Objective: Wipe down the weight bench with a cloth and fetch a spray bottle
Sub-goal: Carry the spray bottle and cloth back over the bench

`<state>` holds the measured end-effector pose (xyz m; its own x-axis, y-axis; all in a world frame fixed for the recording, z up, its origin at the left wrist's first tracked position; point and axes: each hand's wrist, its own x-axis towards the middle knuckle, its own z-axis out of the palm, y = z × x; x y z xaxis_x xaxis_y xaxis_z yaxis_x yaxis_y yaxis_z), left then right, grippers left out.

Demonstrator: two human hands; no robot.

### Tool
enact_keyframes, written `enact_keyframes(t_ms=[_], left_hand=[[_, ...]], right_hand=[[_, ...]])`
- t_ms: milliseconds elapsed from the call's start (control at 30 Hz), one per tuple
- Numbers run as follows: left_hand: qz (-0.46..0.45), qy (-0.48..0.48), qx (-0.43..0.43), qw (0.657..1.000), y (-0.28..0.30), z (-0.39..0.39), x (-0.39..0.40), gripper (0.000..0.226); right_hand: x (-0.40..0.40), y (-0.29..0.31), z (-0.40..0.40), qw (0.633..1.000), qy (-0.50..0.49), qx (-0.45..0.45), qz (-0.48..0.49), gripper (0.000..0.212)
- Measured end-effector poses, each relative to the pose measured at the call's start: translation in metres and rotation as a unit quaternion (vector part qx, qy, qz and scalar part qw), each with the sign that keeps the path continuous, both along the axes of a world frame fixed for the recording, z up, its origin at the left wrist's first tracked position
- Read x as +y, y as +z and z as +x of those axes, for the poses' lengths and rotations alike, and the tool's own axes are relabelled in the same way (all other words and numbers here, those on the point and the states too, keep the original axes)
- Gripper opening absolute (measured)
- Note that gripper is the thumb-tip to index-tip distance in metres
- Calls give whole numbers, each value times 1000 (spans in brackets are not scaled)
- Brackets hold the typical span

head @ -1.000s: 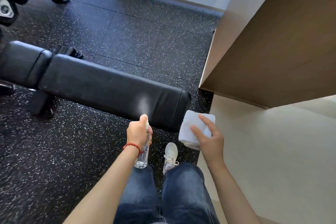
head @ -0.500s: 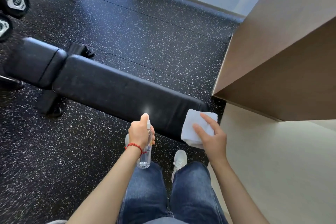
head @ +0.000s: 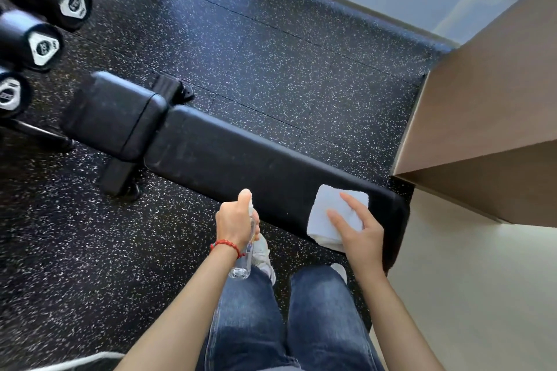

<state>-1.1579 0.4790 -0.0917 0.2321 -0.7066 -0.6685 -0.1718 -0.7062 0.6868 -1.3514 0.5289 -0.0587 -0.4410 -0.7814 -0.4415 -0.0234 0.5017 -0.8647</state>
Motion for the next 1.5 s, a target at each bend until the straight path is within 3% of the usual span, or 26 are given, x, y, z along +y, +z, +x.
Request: enact_keyframes(t_ms=[167, 533, 667, 1000, 1267, 1500], left_hand=[[2, 31, 2, 1000, -3, 33, -19, 53], [-1, 119, -21, 993, -1, 68, -54, 70], [-10, 176, 18, 984, 5, 77, -68, 64], [-20, 215, 6, 976, 8, 117, -92, 53], [-39, 205, -30, 977, 2, 213, -126, 65], [-42, 202, 40, 978, 6, 315, -171, 60]], right_hand=[[-28, 0, 31, 999, 33, -5, 4, 36], [-107, -5, 61, 992, 119, -31, -11, 36], [-134, -2, 75, 987, 154, -43, -19, 36], [-169, 0, 124, 981, 190, -41, 3, 34], [-198, -1, 208, 985, 171, -20, -8, 34], [-218, 1, 314, 989, 141, -37, -14, 31]])
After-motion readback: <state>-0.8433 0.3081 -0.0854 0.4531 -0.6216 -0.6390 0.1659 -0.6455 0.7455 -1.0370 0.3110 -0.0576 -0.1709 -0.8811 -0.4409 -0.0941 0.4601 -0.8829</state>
